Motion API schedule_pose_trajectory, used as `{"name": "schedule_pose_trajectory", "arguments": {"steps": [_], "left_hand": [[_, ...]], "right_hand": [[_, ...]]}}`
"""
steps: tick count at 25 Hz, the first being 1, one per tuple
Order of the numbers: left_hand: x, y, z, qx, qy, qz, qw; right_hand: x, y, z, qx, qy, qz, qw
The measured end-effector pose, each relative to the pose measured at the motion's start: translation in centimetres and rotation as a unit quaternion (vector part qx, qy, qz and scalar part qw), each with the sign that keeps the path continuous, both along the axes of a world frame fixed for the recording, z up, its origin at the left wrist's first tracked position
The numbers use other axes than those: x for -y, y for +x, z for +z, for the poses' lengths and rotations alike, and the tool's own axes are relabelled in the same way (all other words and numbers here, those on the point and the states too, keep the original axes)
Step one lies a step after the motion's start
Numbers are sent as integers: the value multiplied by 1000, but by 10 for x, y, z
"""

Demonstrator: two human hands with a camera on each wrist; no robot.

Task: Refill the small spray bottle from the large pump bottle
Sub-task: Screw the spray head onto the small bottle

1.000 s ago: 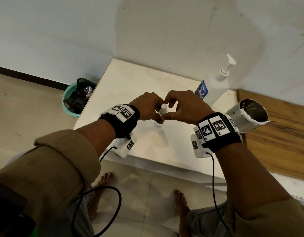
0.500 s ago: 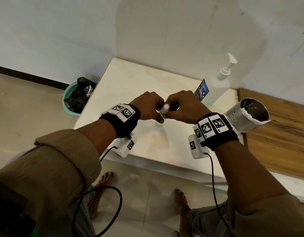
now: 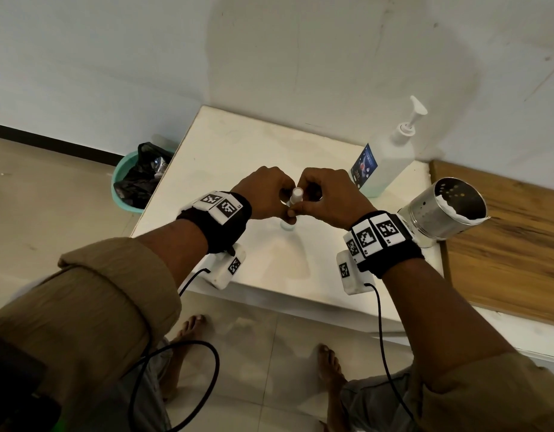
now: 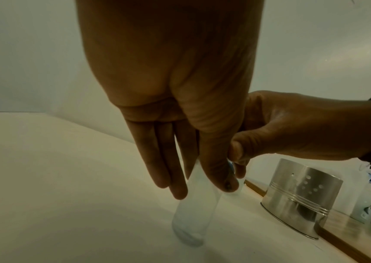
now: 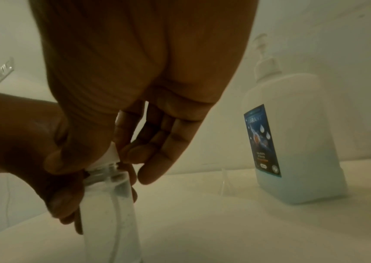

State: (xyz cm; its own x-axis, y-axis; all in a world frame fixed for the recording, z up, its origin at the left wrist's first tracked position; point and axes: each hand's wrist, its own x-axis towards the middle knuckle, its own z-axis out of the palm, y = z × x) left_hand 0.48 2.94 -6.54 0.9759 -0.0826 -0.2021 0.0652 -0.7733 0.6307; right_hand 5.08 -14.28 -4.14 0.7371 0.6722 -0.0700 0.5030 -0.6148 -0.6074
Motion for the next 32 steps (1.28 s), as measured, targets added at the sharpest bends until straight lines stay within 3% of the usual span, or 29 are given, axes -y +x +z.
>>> {"name": "schedule_pose_trajectory", "arguments": {"steps": [4,8,14,20,26,32], "left_hand": [[2,-1,1,-1,6,11,1000],[4,-1,2,-7,26,18,999],[3,-3,6,-1,22,14,1000],[4,-2,6,-5,31,21,999],[3,-2,6,-13,21,31,999],[3,-3,5,-2,27,21,999]], "right_hand": [[2,-1,3,-4,19,26,999],[5,4,10,13,-21,70,997],[-1,1,5,25,-32,6,999],[5,5,16,10,-54,65,996],[5,0,10,14,-3,65,998],[-2,3,8,16,-16,25,999]]}}
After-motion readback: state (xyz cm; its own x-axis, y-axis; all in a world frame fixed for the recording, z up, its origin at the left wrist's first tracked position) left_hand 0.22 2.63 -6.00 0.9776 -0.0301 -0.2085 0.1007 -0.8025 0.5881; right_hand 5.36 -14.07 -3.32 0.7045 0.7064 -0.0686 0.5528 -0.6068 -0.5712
